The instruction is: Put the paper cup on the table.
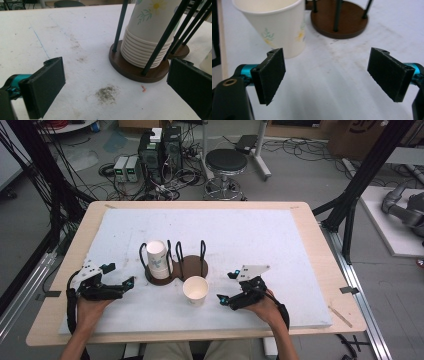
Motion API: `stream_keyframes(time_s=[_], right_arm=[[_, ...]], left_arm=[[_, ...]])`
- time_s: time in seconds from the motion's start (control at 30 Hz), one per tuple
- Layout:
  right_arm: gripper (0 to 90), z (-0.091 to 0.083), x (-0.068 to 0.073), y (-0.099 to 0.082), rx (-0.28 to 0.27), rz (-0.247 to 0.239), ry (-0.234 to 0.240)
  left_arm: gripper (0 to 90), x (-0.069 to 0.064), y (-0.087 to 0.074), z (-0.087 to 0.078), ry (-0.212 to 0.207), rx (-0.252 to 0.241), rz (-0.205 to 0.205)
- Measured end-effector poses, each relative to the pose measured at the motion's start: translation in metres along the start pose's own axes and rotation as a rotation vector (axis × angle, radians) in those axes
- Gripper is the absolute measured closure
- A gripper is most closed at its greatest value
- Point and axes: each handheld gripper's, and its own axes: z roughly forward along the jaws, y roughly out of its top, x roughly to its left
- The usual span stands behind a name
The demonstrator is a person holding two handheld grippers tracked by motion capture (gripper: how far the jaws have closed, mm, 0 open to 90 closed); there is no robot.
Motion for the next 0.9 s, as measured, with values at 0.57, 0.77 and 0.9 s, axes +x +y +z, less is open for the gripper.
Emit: stream_keyframes(time_s=[0.57,0.77,0.9], right_arm=[[15.3,-0.031,-0.018,-0.018,-0.143,0.107,-0.157],[15.3,-0.038,-0.024,-0.025,-0.184,0.145,-0.238],[15.3,-0.041,-0.029,-0.033,-0.192,0.18,-0.273]], left_arm=[[1.8,-0.001,-0.001,-0.001,0.007,-0.009,0.011],[1.7,-0.001,-0.001,-0.002,0.01,-0.01,0.014],[1.7,-0.002,-0.001,-0.002,0.011,-0.012,0.015]])
